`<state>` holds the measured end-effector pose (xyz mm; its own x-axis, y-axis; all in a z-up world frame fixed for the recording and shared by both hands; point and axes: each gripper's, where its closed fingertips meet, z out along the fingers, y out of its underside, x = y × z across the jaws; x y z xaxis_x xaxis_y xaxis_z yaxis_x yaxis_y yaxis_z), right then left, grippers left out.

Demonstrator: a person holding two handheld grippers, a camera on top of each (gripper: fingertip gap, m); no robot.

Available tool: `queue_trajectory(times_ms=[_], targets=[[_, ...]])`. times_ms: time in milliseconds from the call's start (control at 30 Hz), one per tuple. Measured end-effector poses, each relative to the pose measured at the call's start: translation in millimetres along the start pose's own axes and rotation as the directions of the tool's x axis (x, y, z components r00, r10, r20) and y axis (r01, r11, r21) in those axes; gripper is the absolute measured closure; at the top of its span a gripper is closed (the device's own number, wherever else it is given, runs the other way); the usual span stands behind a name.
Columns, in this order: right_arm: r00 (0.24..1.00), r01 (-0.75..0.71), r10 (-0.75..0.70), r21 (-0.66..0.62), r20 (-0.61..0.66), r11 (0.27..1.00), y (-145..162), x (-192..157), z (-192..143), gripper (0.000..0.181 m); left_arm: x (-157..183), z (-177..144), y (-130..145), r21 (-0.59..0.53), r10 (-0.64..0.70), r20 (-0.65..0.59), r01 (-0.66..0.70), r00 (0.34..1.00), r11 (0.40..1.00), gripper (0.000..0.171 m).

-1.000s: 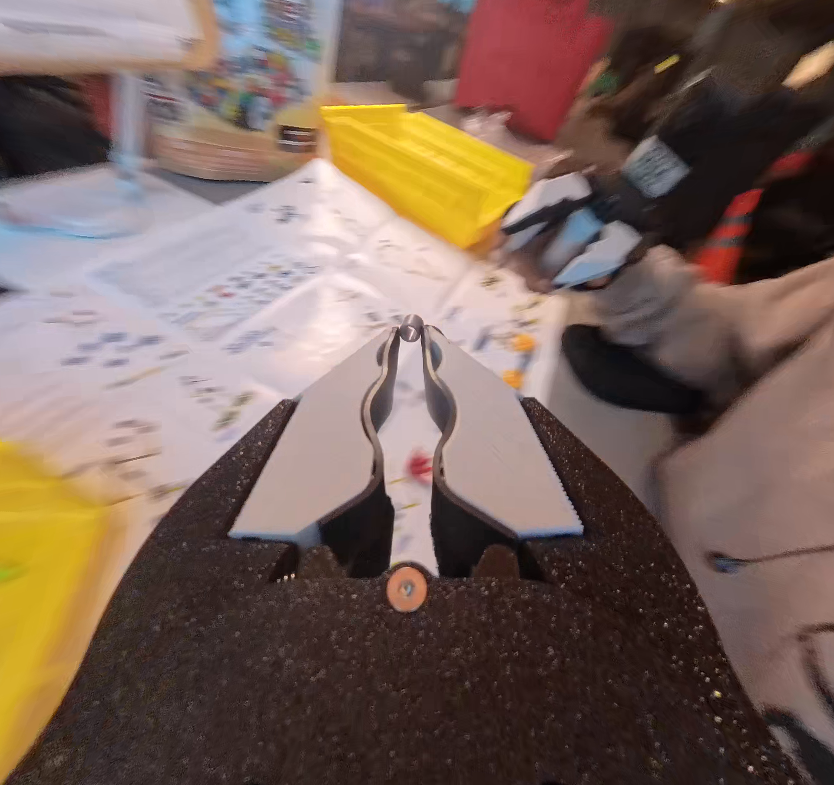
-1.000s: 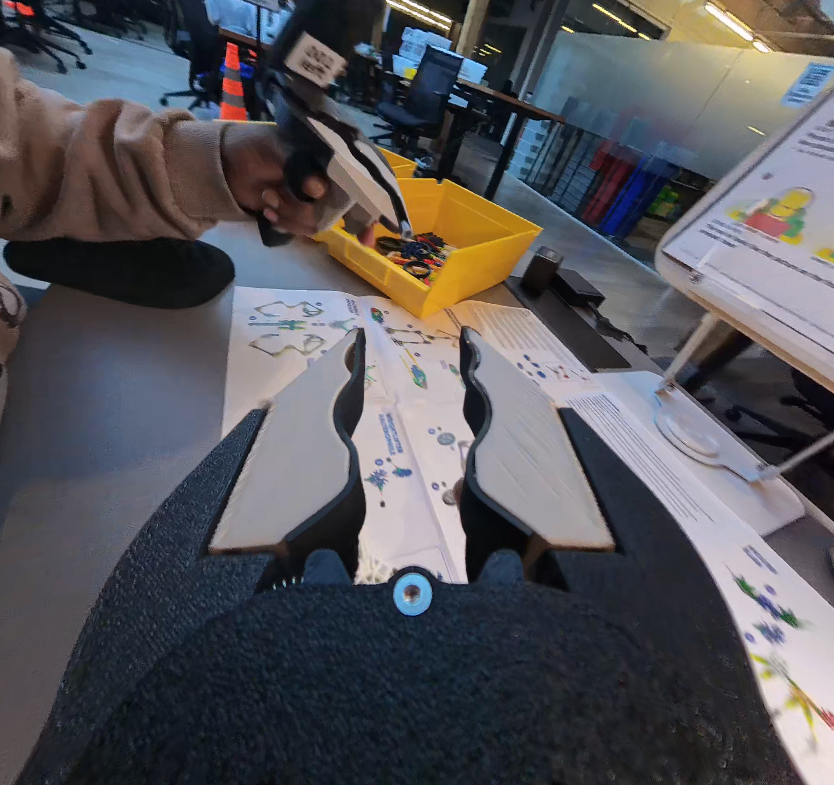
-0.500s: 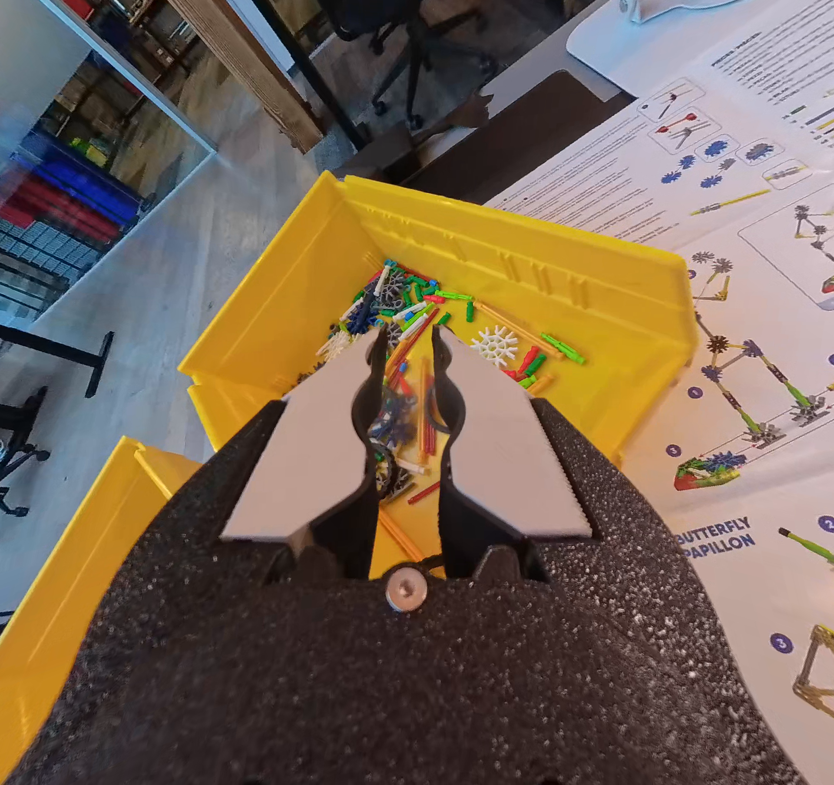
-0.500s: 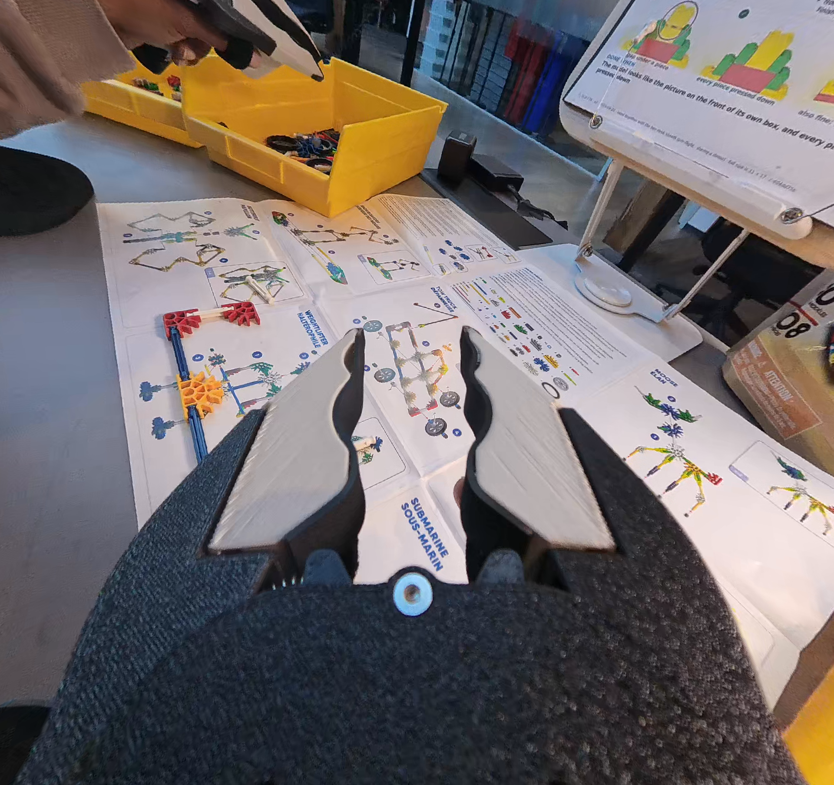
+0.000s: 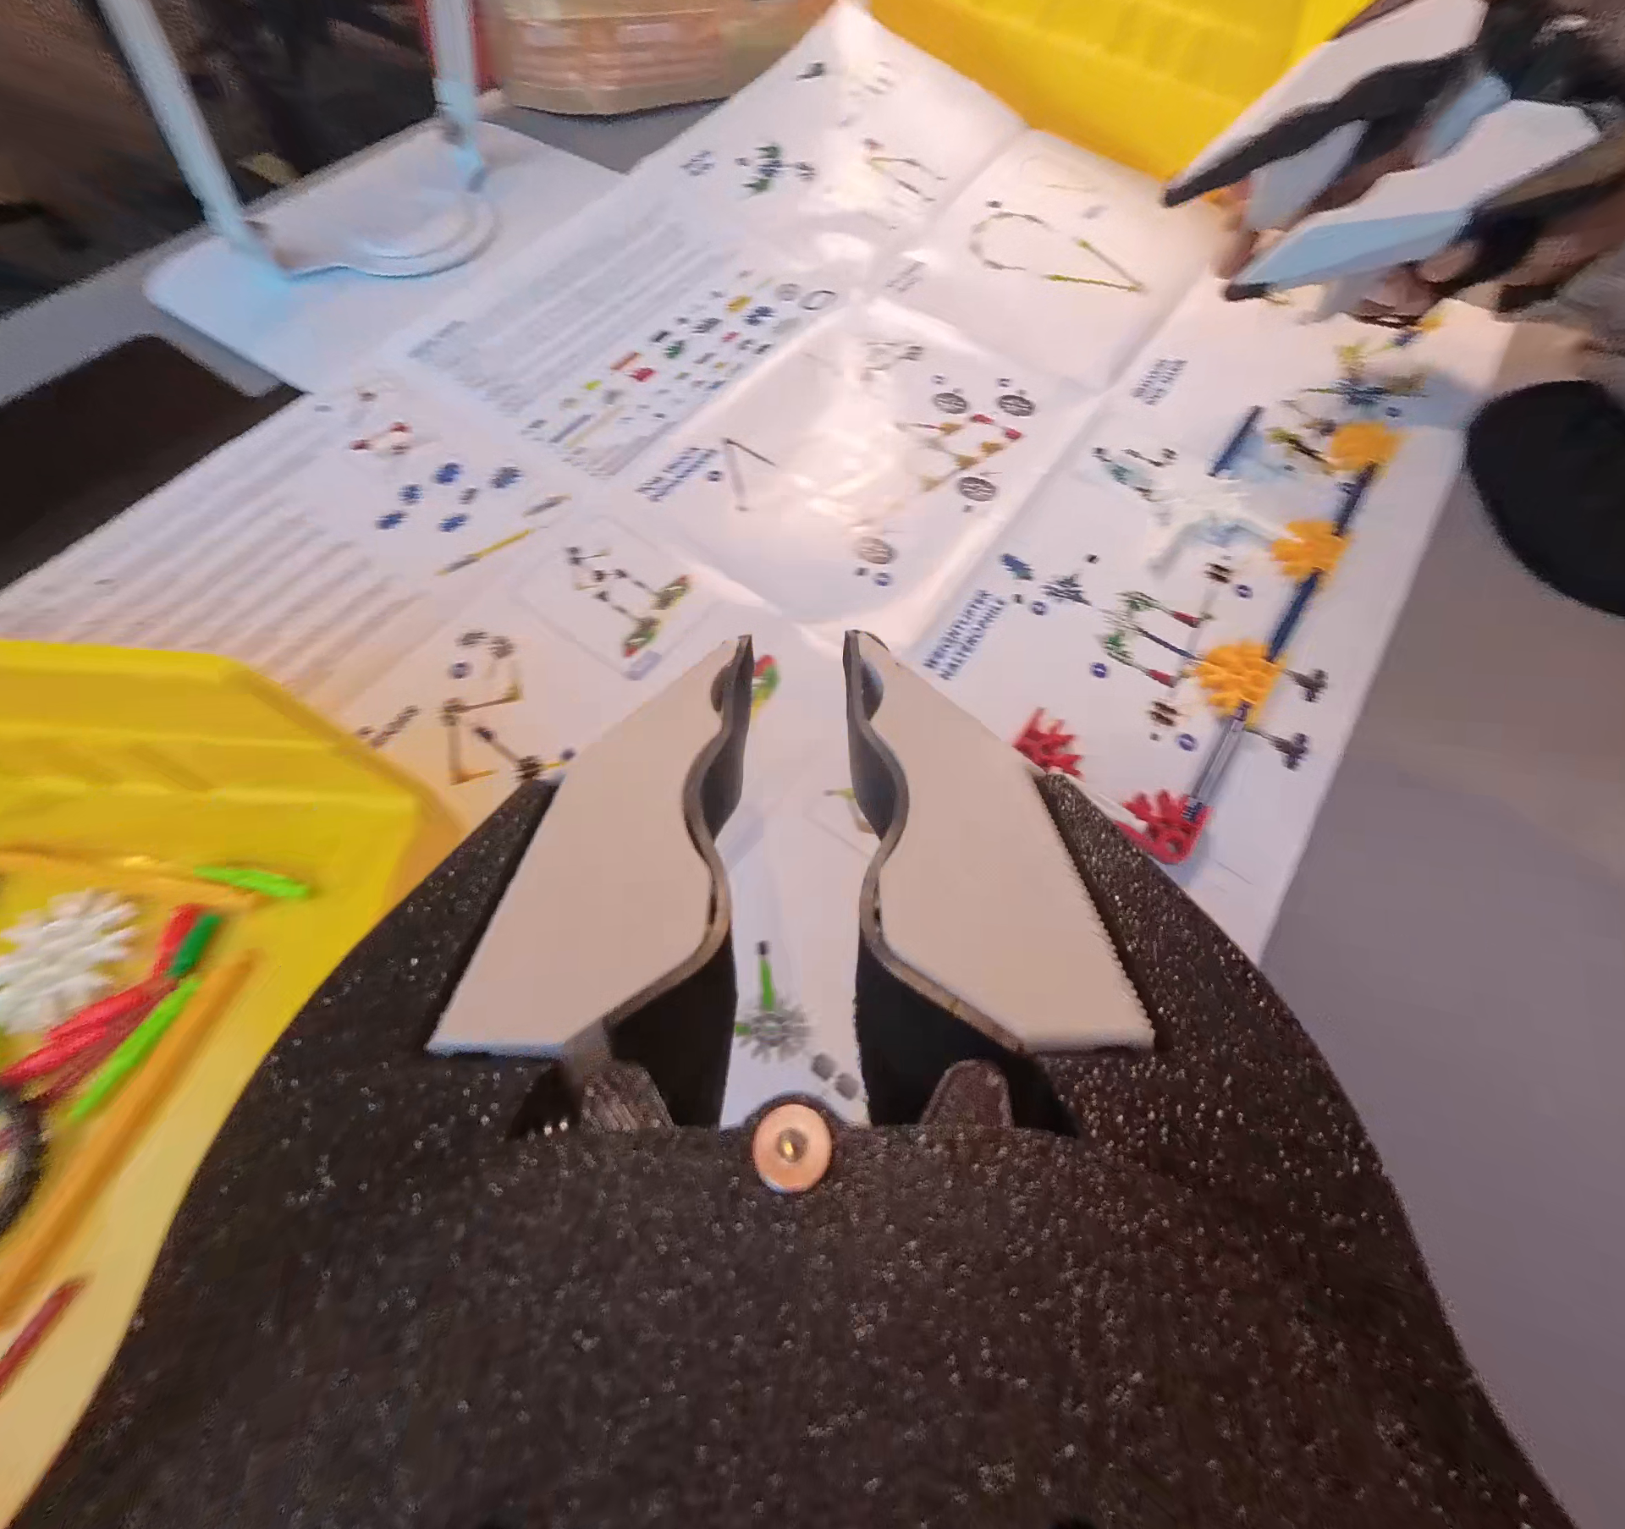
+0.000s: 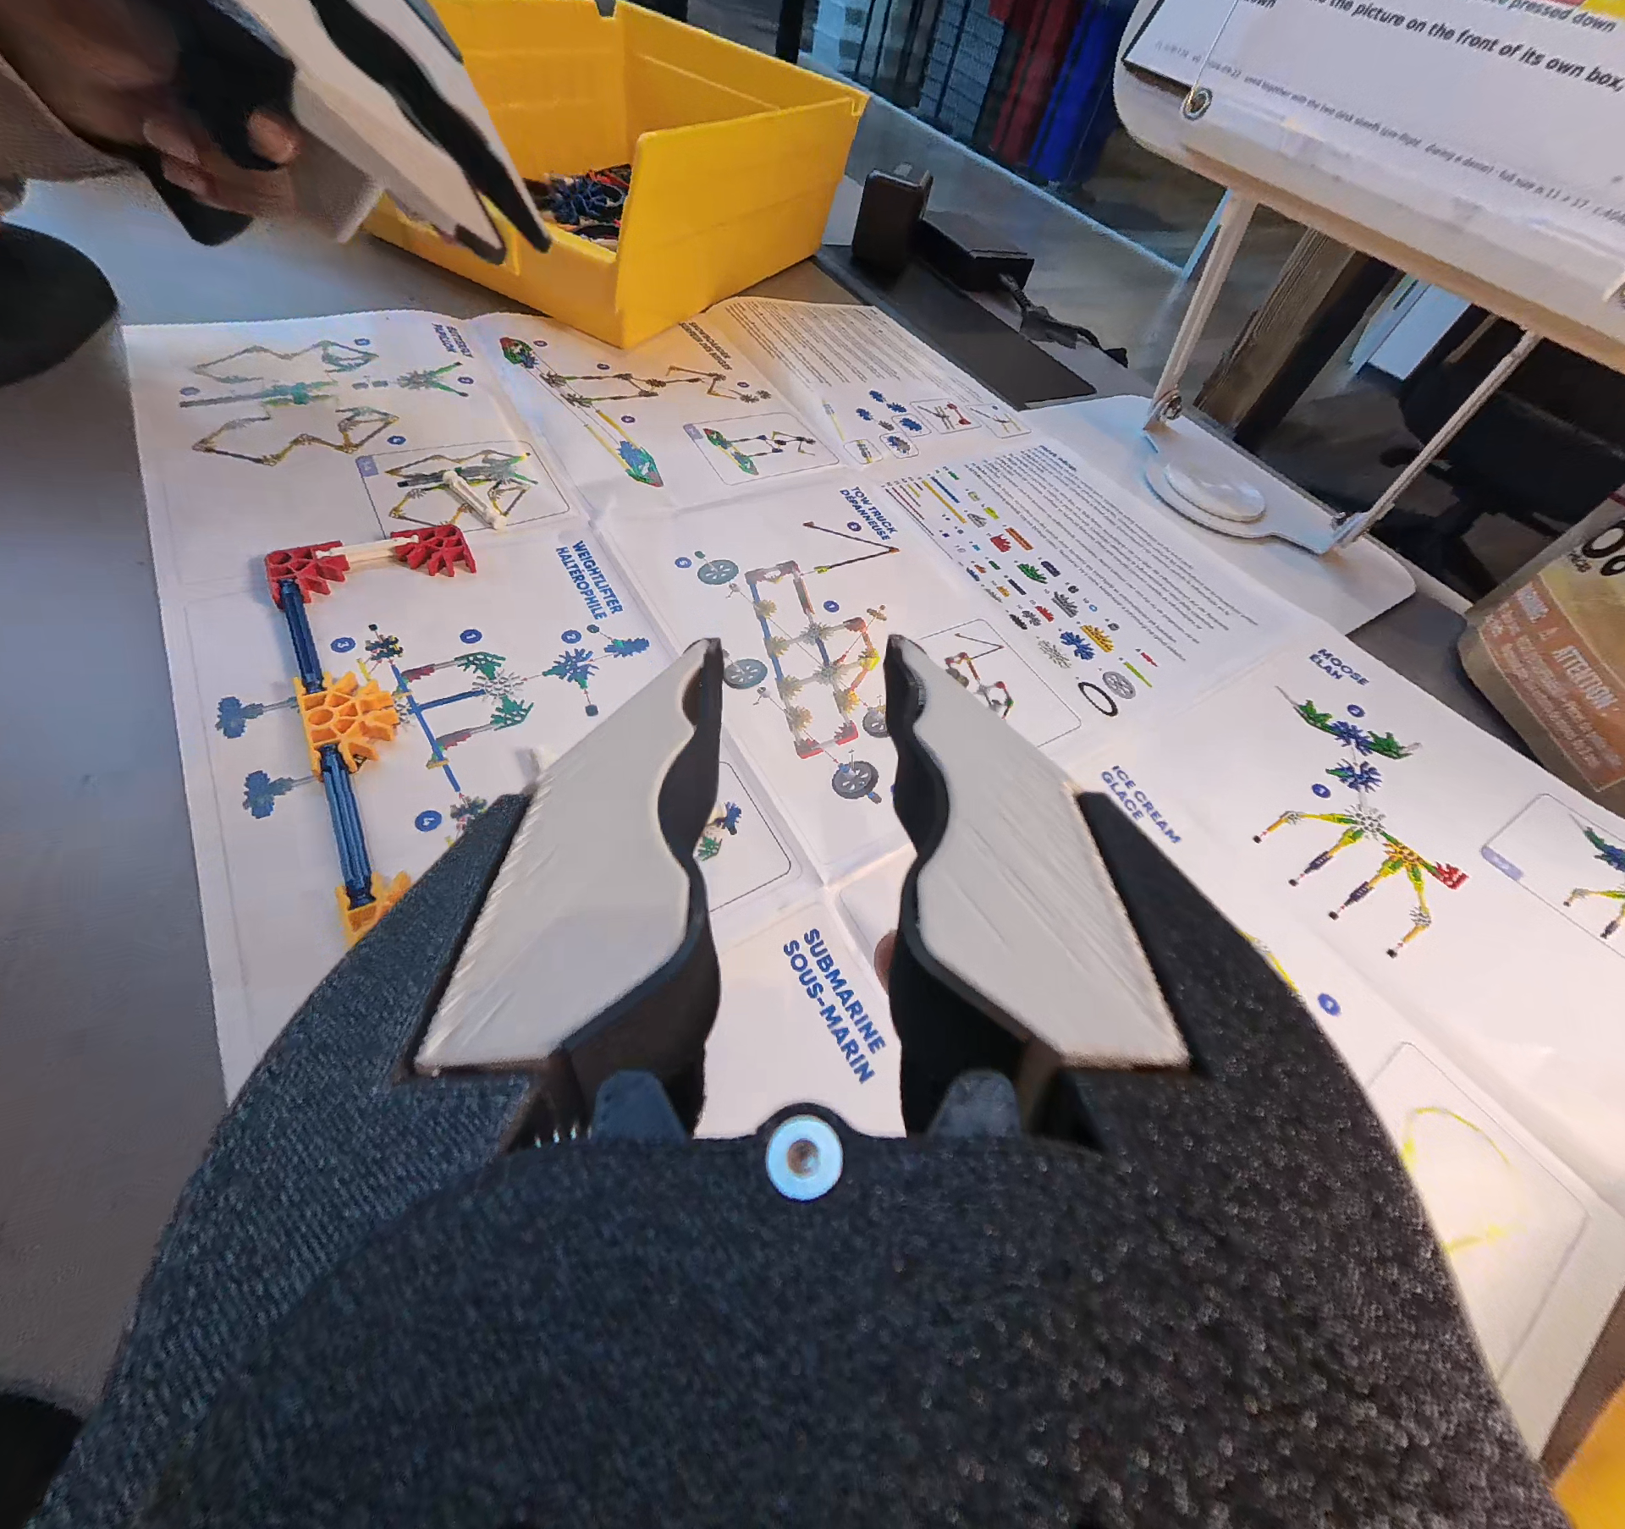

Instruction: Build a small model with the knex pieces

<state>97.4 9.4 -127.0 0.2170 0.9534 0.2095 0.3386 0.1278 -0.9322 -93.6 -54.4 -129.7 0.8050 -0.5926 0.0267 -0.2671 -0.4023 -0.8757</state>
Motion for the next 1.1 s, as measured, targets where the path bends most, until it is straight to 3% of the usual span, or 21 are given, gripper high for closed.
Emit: queue_trajectory(times_ms=[167,333,567,767,933,1100], targets=[[1.0,0.027,-0.027,-0.051,-0.014,0.998,13.2,1.6,5.3,0.147,37.4,22.9,41.8,-0.149,0.102,-0.179,-0.129,0.979,0.98,0.155],[0.998,0.059,-0.06,-0.081,-0.011,0.995,19.3,-0.1,8.7,0.148,45.9,37.3,72.6,-0.25,0.148,-0.194,-0.195,0.97,0.948,0.159],[0.998,0.07,-0.07,-0.097,0.003,0.993,24.4,-3.0,12.7,0.149,42.0,39.8,71.8,-0.261,0.214,-0.139,-0.244,0.967,0.934,0.169],[0.995,0.088,-0.086,-0.057,0.048,0.994,11.1,-20.4,17.6,0.151,61.3,34.8,39.1,-0.109,0.023,-0.251,-0.052,0.968,0.993,0.169],[0.969,0.141,-0.144,0.026,0.199,0.99,-15.7,-74.9,30.1,0.157,101.3,26.5,17.6,-0.008,0.016,-0.425,-0.022,0.905,1.0,0.168],[0.901,0.259,-0.246,0.01,0.358,0.966,-12.3,-135.7,49.2,0.16,126.0,35.4,26.3,-0.035,0.095,-0.449,-0.124,0.889,0.992,0.169]])
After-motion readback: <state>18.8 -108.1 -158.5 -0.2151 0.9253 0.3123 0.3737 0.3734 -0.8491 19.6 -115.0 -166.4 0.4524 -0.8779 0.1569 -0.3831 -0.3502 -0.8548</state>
